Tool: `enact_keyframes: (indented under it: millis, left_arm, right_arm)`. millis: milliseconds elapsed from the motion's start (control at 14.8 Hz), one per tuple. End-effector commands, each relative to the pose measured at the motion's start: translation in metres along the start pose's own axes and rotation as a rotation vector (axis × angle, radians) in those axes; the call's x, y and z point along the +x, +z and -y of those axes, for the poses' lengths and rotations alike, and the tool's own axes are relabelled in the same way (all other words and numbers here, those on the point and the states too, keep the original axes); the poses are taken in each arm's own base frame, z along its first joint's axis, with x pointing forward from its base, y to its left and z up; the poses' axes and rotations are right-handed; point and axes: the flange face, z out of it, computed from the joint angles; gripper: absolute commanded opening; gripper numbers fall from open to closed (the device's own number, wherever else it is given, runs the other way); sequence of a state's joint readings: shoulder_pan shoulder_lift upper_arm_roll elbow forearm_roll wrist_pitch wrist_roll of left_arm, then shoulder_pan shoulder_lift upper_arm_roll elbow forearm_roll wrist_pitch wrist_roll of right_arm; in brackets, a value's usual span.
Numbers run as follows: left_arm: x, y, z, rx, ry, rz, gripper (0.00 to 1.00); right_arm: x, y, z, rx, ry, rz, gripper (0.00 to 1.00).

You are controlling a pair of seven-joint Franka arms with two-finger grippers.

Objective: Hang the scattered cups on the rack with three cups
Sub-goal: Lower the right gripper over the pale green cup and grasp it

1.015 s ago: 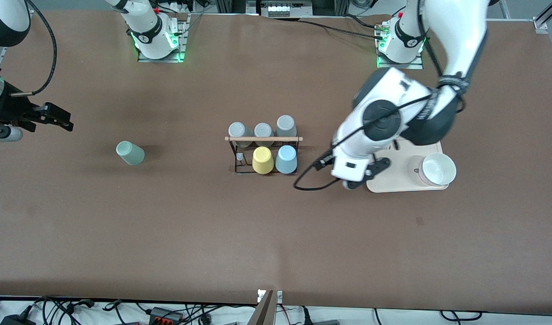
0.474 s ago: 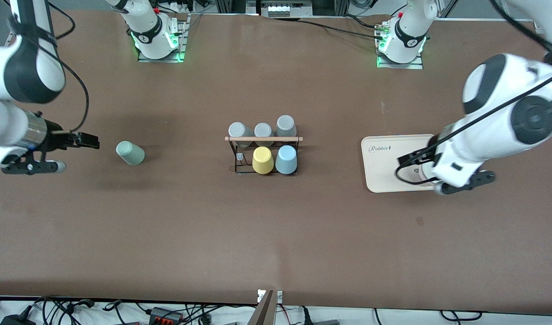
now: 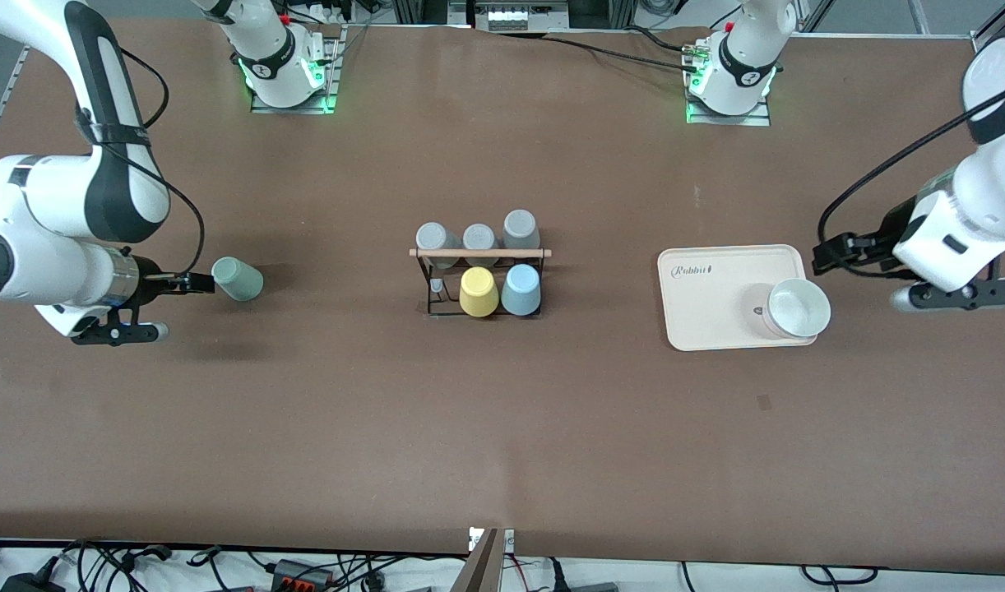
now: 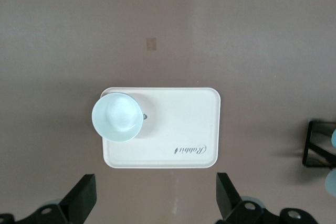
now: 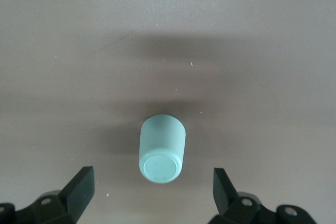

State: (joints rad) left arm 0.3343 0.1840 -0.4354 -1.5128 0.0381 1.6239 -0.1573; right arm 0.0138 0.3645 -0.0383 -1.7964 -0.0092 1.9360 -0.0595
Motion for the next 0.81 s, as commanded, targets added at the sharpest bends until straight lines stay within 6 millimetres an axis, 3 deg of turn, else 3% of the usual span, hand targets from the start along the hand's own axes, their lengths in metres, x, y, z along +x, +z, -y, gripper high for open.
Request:
enact_keyframes:
  millis: [0, 271, 609, 744]
  left_arm:
    - [-0.03, -0.017, 0.021, -0.005, 0.072, -0.027, 1.0]
    - [-0.044, -0.054, 0.032, 0.02, 0.107, -0.097, 1.0]
    - [-0.051, -0.066, 0.029, 0.028, 0.099, -0.098, 1.0]
    - [-0.051, -0.071, 0.03, 0.02, 0.104, -0.105, 1.0]
  right_arm:
    - [-0.019, 0.033, 0.003, -0.006, 0.005, -0.025, 1.0]
    - [-0.03, 0.065, 0.004, -0.006, 0.003, -0.033, 1.0]
    - [-0.048, 0.11, 0.006, -0.004, 0.004, -0.059, 1.0]
    - [-0.053, 0.119, 0.006, -0.005, 0.003, -0.059, 1.0]
